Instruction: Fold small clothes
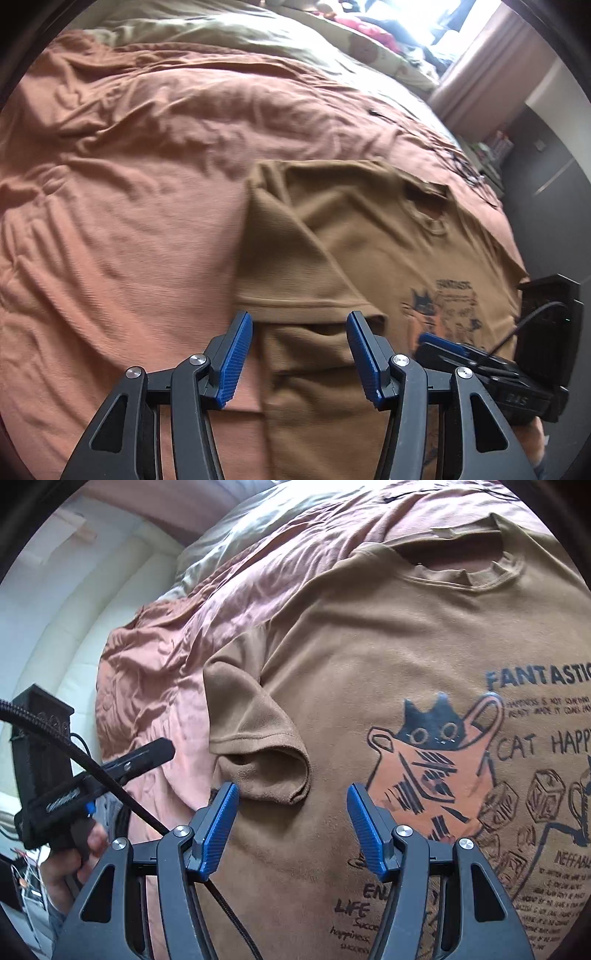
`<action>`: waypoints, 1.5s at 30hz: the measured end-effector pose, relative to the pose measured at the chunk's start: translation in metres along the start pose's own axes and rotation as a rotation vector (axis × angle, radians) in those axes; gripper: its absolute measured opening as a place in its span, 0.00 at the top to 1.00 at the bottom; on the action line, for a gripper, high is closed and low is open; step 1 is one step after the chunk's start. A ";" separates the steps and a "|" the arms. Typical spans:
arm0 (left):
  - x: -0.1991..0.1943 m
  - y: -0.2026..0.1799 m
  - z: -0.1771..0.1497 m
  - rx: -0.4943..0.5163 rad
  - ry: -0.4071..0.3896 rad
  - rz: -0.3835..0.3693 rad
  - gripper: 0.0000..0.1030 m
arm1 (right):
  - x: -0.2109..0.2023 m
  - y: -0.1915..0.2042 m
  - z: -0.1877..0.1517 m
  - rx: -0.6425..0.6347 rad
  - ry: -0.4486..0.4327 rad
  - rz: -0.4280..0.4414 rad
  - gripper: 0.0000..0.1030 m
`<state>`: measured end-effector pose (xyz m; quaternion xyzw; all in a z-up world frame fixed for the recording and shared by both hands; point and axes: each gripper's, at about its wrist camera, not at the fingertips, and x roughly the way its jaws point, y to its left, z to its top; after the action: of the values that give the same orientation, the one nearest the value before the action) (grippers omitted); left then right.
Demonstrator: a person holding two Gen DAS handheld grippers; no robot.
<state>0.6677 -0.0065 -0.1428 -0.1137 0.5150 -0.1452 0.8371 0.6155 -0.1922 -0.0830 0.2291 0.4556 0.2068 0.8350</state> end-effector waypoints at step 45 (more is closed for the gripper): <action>0.053 -0.084 0.065 0.121 -0.009 -0.136 0.96 | -0.014 -0.041 0.008 0.026 -0.040 0.035 0.40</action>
<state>0.7379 -0.1015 -0.1293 -0.0981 0.4925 -0.2321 0.8330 0.6209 -0.2344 -0.0931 0.2521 0.4376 0.2109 0.8369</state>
